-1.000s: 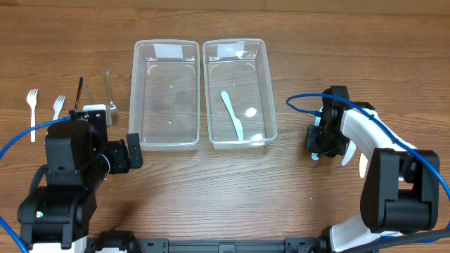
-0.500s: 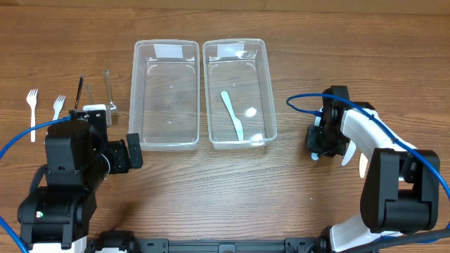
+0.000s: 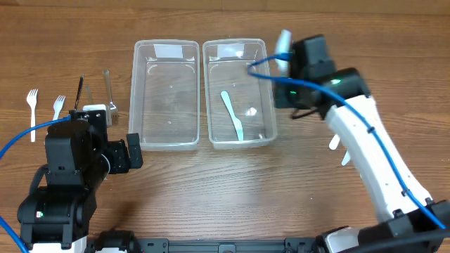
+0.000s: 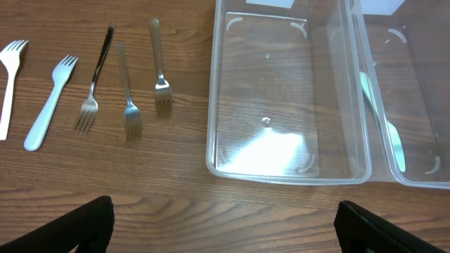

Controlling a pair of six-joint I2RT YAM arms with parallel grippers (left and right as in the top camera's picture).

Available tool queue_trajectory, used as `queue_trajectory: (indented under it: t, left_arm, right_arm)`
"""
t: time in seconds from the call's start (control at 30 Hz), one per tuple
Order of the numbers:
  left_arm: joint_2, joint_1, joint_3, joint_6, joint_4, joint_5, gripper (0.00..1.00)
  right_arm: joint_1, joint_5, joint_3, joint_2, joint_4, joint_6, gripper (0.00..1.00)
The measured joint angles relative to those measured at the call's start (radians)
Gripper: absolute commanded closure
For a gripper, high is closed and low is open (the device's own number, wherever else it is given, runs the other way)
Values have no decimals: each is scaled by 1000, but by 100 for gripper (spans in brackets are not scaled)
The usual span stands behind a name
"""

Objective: Pack container
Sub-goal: 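Carry the white knife into the right container and release it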

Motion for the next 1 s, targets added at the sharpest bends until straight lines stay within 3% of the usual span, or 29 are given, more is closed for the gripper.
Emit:
queue_trajectory:
  t: [0.13, 0.33, 0.4, 0.43, 0.57, 0.77, 0.87, 0.93, 1.0]
  left_arm:
    - [0, 0, 0, 0, 0, 0, 0]
    - [0, 0, 0, 0, 0, 0, 0]
    - [0, 0, 0, 0, 0, 0, 0]
    - [0, 0, 0, 0, 0, 0, 0]
    - [0, 0, 0, 0, 0, 0, 0]
    - [0, 0, 0, 0, -1, 0, 0]
    - [0, 0, 0, 0, -6, 0, 0]
    - [0, 0, 0, 0, -7, 0, 0]
    - [0, 0, 0, 0, -7, 0, 0]
  right_arm:
    - [141, -7, 11, 35, 85, 43, 96]
    - [145, -6, 17, 328, 137, 58, 95]
    - [145, -6, 16, 373, 141, 57, 78]
    - [145, -6, 16, 377, 140, 57, 62]
    - [145, -6, 16, 377, 144, 57, 38]
    - [145, 56, 78, 352, 52, 64, 30]
    - [113, 150, 208, 191, -2, 113, 26]
    - [44, 164, 229, 90, -45, 167, 22]
    - [-149, 187, 254, -40, -134, 248, 17]
